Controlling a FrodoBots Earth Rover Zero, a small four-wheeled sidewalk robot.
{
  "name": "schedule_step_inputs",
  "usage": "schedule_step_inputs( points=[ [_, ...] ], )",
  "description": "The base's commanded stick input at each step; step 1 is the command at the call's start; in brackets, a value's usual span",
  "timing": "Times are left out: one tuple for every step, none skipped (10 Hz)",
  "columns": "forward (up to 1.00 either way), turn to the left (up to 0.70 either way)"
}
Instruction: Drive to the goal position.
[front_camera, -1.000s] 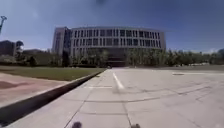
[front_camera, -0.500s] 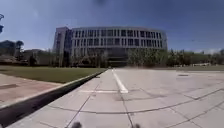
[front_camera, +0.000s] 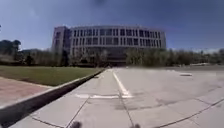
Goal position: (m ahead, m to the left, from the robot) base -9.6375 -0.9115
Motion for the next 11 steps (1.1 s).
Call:
schedule_step_inputs(
  points=[
    [0.85,-0.11],
    [0.85,-0.04],
    [0.85,0.02],
    [0.85,0.02],
    [0.85,0.02],
    [0.85,0.02],
    [0.85,0.02],
    [0.85,0.02],
    [0.85,0.02],
    [0.85,0.02],
    [0.85,0.02]
  ],
)
